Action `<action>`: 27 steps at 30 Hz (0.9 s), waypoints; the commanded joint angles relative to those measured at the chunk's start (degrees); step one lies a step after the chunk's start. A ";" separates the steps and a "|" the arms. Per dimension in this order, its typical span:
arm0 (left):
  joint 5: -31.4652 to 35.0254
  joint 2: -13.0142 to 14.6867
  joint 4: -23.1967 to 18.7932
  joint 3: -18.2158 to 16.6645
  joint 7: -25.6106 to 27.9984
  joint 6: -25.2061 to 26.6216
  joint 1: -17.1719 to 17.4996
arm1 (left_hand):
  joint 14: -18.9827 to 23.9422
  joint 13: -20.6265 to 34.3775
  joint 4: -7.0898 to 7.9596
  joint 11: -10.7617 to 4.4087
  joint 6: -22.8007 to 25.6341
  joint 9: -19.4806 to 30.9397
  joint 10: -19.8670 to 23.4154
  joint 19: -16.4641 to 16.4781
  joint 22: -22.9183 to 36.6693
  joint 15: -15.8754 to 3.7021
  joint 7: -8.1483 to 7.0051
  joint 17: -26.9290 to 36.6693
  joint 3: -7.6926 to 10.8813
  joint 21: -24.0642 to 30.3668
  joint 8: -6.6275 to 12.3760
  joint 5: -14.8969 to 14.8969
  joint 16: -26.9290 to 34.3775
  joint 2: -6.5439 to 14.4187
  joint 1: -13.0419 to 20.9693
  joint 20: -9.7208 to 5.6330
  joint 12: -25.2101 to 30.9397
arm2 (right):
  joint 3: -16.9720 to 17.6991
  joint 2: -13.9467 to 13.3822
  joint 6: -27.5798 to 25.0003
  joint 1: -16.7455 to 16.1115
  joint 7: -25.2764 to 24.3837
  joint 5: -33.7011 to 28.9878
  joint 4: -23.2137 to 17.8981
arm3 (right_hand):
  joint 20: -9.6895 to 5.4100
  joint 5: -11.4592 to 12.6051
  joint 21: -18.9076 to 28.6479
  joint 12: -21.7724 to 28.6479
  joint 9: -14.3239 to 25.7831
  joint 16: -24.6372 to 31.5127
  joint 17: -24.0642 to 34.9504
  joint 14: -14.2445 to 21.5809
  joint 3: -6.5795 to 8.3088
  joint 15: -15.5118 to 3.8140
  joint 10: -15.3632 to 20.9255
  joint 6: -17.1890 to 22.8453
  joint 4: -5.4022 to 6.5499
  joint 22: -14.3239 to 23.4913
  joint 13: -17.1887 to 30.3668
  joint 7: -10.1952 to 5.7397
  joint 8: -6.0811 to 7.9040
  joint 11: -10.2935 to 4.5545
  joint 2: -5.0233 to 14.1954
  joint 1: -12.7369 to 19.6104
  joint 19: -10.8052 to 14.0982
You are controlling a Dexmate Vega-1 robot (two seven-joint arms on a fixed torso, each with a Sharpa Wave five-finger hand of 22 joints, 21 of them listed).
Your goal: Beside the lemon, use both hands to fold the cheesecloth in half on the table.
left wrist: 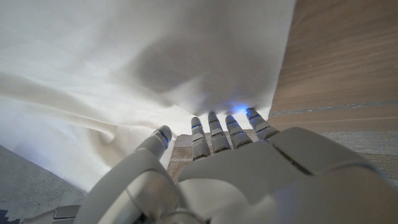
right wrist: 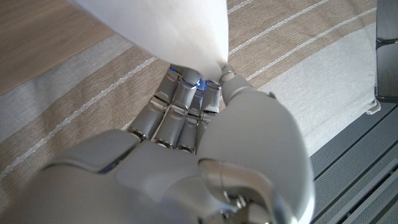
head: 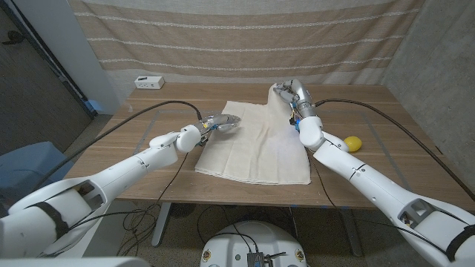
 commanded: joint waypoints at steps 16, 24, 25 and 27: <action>-1.59 0.38 2.14 -0.66 0.40 -2.99 0.24 | -0.98 0.26 0.71 -0.06 -1.82 0.14 -1.26 0.05 0.18 -3.23 0.40 0.10 0.25 -0.18 -0.15 0.32 -0.13 0.36 -0.65 -0.11 -0.32 | -5.73 8.57 6.08 10.60 4.86 -5.89 9.58 | -5.83 0.31 2.71 1.28 1.63 -1.93 1.81 2.37 -0.94 -5.56 1.30 1.25 -0.07 0.09 0.49 1.18 -0.34 0.83 1.40 3.88 -1.08; -2.35 0.80 2.39 -1.22 0.88 -3.68 0.80 | -1.17 0.23 0.90 -0.11 -2.30 0.13 -1.76 0.09 0.19 -3.23 0.58 0.09 0.28 -0.24 -0.13 0.35 -0.11 0.48 -0.82 -0.15 -0.44 | -9.41 13.56 4.43 17.07 6.71 -7.08 19.76 | -6.03 0.32 3.66 1.81 2.37 -2.59 2.82 3.11 -1.51 -5.53 1.55 1.58 0.12 -0.05 0.87 0.58 -0.39 0.40 1.07 4.02 -1.47; -2.41 0.86 2.38 -1.29 0.97 -3.73 0.87 | -1.20 0.23 0.92 -0.12 -2.39 0.12 -1.77 0.09 0.19 -3.27 0.57 0.09 0.28 -0.25 -0.13 0.36 -0.11 0.49 -0.85 -0.14 -0.43 | -9.98 14.31 4.50 17.99 6.96 -7.13 21.55 | -6.08 0.33 3.85 1.89 2.47 -2.88 2.89 3.10 -1.65 -5.53 1.60 1.68 0.22 -0.08 0.90 0.42 -0.41 0.20 1.03 3.97 -1.55; -2.67 0.96 2.36 -1.50 1.13 -3.87 1.07 | -1.33 0.22 0.96 -0.16 -2.51 0.12 -1.92 0.10 0.19 -3.22 0.63 0.09 0.29 -0.27 -0.14 0.36 -0.15 0.52 -0.88 -0.18 -0.47 | -11.18 15.70 4.18 19.87 7.78 -7.28 24.89 | -6.12 0.33 4.08 1.92 2.43 -3.19 3.01 3.17 -1.87 -5.54 1.53 1.90 0.33 -0.14 0.90 0.28 -0.50 -0.04 0.90 3.85 -1.65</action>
